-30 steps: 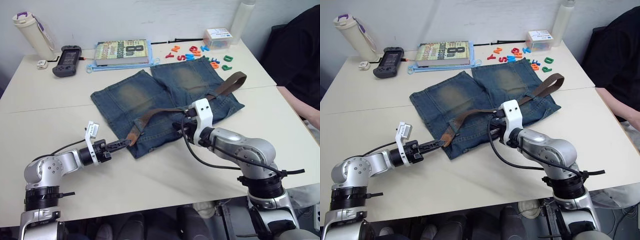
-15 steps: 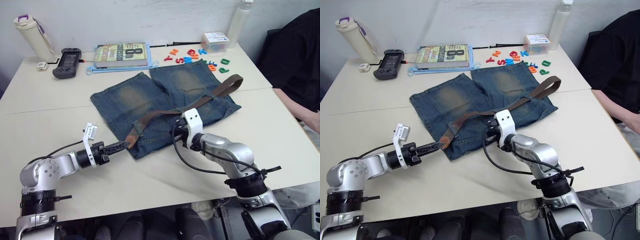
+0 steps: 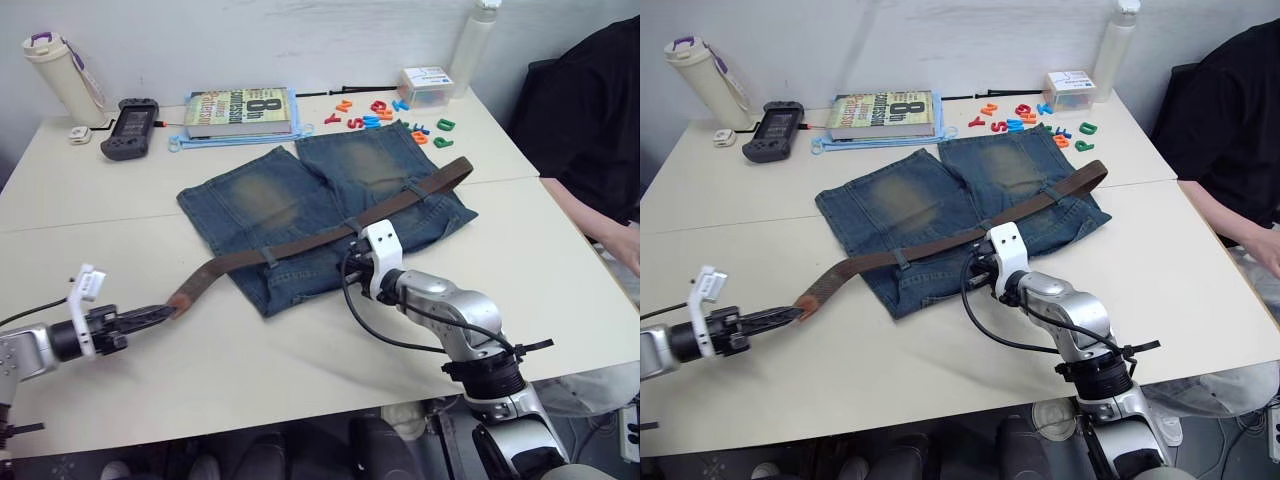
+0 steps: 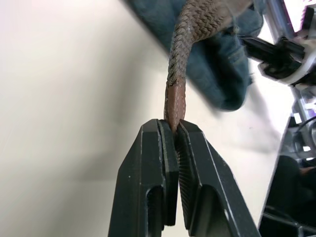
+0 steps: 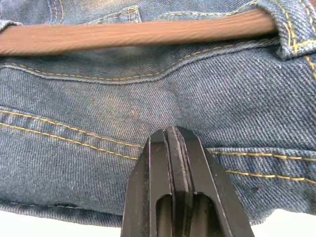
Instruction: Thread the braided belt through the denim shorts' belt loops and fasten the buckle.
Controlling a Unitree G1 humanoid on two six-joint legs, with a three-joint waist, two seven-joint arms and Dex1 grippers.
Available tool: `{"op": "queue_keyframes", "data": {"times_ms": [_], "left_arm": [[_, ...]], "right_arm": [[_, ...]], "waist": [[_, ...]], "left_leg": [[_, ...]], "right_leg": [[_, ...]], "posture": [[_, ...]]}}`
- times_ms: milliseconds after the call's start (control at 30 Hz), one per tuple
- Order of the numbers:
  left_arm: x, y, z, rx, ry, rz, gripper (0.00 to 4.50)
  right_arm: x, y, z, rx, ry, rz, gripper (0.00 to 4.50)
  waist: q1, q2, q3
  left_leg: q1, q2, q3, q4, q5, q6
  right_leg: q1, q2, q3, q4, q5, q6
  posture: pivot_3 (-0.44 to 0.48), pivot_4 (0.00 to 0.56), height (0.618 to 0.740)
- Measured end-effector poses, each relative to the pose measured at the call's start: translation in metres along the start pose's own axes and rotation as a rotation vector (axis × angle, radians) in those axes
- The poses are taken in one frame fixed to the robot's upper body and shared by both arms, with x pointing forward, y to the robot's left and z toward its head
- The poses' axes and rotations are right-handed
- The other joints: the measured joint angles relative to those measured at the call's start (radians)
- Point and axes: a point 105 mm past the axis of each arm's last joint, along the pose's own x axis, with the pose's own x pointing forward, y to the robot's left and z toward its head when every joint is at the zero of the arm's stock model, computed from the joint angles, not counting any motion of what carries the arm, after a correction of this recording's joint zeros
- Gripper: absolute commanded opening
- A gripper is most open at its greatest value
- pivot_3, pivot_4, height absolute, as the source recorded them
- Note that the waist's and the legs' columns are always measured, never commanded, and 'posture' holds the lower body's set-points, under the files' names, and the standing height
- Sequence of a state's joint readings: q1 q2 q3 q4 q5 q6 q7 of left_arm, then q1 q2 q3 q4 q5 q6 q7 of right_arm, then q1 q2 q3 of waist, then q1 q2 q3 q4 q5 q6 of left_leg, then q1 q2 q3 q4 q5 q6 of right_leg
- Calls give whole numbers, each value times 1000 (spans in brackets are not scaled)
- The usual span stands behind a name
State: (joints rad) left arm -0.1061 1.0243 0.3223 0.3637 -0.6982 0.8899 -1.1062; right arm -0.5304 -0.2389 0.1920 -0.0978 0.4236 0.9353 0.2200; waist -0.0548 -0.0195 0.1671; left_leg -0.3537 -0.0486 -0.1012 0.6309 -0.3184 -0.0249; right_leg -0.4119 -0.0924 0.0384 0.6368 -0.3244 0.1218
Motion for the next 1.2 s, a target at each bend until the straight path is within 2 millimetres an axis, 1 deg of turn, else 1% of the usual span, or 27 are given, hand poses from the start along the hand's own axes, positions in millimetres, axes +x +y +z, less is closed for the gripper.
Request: {"op": "queue_keyframes", "data": {"times_ms": [67,133,233,333,433,600,667,733,800,833,867,900,967,1000,1033,1067,1100,1133,1167,1200], "left_arm": [[-18,19,-6,1,25,63,0],[-28,33,-7,1,20,103,0],[-41,48,-3,36,4,153,0],[-51,58,0,77,0,205,0],[-54,63,1,95,-7,230,0],[-47,62,5,137,3,216,0],[-41,62,7,140,-7,205,890],[-36,61,9,138,-21,192,1594],[-31,58,13,140,-32,165,2615],[-29,57,15,145,-41,159,2995],[-27,57,17,149,-50,155,3470],[-26,56,20,155,-59,155,3879],[-24,56,30,162,-90,178,3893],[-24,56,36,164,-108,189,3893],[-23,54,41,169,-116,188,3893],[-21,48,51,185,-131,174,3893],[-18,41,60,205,-144,153,3893],[-15,28,70,232,-154,112,3893],[-10,9,80,279,-161,55,3893],[-5,-7,86,322,-160,10,3893]], "right_arm": [[0,1,1,-3,1,3,29],[0,0,1,-5,2,-1,29],[1,1,0,-5,6,-4,29],[2,3,0,-7,5,0,29],[2,3,0,-9,6,-1,29],[0,1,0,-3,10,-8,29],[-1,-1,1,-3,8,-15,0],[-2,-3,1,4,7,-15,0],[-4,-3,2,28,7,-10,0],[-5,-4,3,47,6,-4,0],[-7,-4,3,61,6,1,0],[-9,-3,4,72,6,11,317],[-15,1,6,86,11,38,942],[-17,3,7,92,11,54,1381],[-20,4,9,97,9,64,1926],[-25,5,13,110,0,78,2400],[-29,5,17,119,-12,87,2867],[-34,5,21,132,-20,98,3421],[-40,4,28,137,-38,106,3969],[-44,4,34,138,-54,113,4426]], "waist": [[-1,0,0],[2,-1,0],[1,-3,-2],[-2,-3,-3],[-2,-1,-3],[5,0,-4],[8,1,-5],[13,1,-5],[20,2,-4],[24,3,-4],[25,3,-3],[27,5,-3],[27,5,-2],[27,4,-1],[27,3,-1],[26,1,-1],[26,0,-1],[26,-1,-1],[25,-1,-1],[25,-1,0]], "left_leg": [[0,1,0,-1,0,0],[0,1,-1,-1,0,0],[0,1,-1,-1,0,0],[0,1,0,-2,0,0],[1,2,0,-3,0,0],[1,1,0,-2,0,0],[1,1,0,-2,0,1],[1,1,-1,-1,1,1],[1,1,-1,-1,1,1],[1,1,-1,-2,1,1],[0,1,-1,-2,1,1],[0,1,-1,-2,1,0],[-3,1,-3,-1,2,-1],[-5,1,-3,-1,2,-1],[-7,1,-3,-1,3,-1],[-15,0,-3,1,3,-2],[-20,0,-3,4,5,-5],[-23,0,-4,6,6,-7],[-23,0,-4,6,6,-6],[-23,0,-3,6,5,-5]], "right_leg": [[0,0,-1,-1,0,0],[0,0,-2,-1,0,0],[0,0,-2,-1,0,-1],[-1,0,-2,0,0,-1],[-1,0,-2,1,0,-1],[0,0,-2,1,0,-1],[0,-1,-2,2,0,-1],[0,-1,-3,2,0,-1],[0,-1,-3,3,0,-1],[-1,-1,-3,4,0,-1],[-1,-1,-3,4,0,-1],[-2,-1,-3,5,0,-1],[-5,0,-4,6,0,-1],[-7,0,-4,7,0,-1],[-8,0,-4,7,0,-1],[-15,-1,-4,8,0,-1],[-19,-1,-4,9,1,-1],[-20,-1,-4,10,1,-1],[-19,-2,-3,10,1,-1],[-19,-3,-3,9,1,-1]], "posture": [[0,150,740],[0,150,740],[0,150,740],[0,150,740],[0,150,740],[0,150,740],[0,150,740],[0,150,740],[0,150,740],[0,150,740],[0,150,740],[0,150,740],[0,150,740],[0,150,740],[0,150,740],[0,150,740],[0,150,740],[0,150,740],[0,150,740],[0,150,740]]}}
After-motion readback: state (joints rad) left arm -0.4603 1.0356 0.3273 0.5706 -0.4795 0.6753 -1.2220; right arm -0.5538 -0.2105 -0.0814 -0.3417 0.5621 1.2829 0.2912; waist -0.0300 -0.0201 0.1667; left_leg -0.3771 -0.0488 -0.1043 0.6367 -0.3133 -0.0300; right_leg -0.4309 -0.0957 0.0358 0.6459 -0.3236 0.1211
